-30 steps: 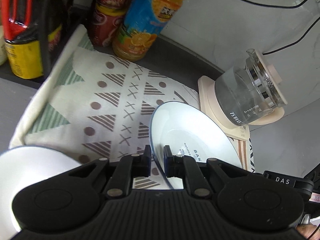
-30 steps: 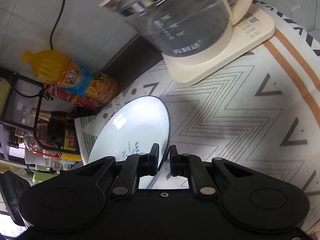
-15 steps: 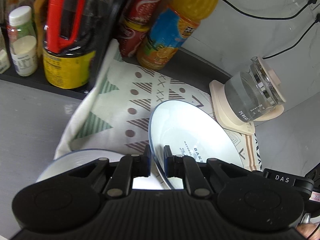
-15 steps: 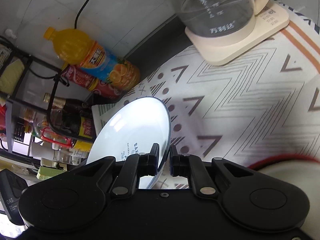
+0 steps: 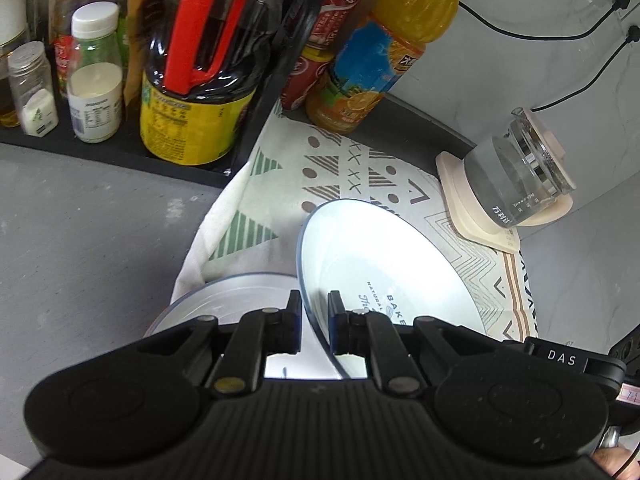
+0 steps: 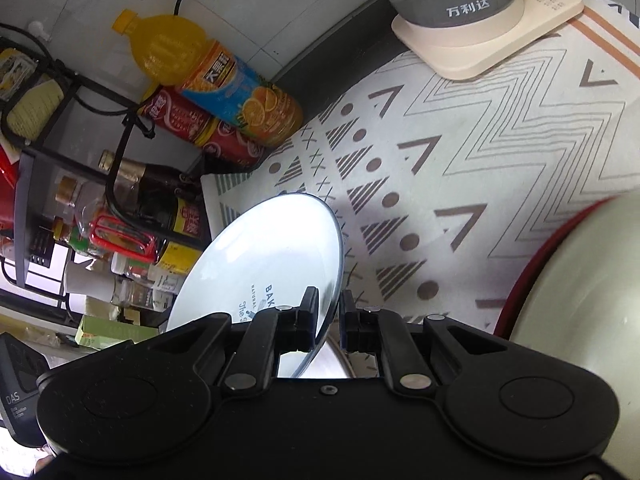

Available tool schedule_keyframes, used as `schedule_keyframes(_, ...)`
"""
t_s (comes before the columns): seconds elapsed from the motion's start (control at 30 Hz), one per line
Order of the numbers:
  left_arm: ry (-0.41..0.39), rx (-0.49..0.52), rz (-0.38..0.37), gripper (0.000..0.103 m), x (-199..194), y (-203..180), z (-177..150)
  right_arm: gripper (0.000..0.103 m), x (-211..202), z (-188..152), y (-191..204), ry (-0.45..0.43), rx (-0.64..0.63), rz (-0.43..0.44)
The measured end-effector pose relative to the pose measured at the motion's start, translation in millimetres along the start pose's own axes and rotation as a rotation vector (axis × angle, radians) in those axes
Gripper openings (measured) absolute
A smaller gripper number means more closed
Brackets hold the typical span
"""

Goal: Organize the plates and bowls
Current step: 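Carry the 'BAKERY' plate over the stacked plates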

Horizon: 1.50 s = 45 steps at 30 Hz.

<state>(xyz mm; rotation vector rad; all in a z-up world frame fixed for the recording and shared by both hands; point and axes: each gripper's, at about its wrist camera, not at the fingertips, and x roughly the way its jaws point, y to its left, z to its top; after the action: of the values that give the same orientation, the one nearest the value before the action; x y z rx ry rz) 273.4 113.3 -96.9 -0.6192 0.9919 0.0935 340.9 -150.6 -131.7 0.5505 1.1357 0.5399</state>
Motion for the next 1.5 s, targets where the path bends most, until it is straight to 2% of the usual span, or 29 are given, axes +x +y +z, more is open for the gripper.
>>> schedule_keyframes(0.47, 0.033, -0.029, -0.016, 0.010, -7, 32, -27, 0.011, 2, -40, 13, 0.009, -0.081, -0.052)
schedule_keyframes(0.83, 0.091, -0.042, -0.026, 0.010, -5, 47, -52, 0.011, -3, -70, 18, 0.008, -0.171, -0.108)
schedule_keyframes(1.5, 0.161, -0.061, 0.005, 0.015, 14, 64, -69, 0.010, 7, -95, 26, -0.008, -0.283, -0.199)
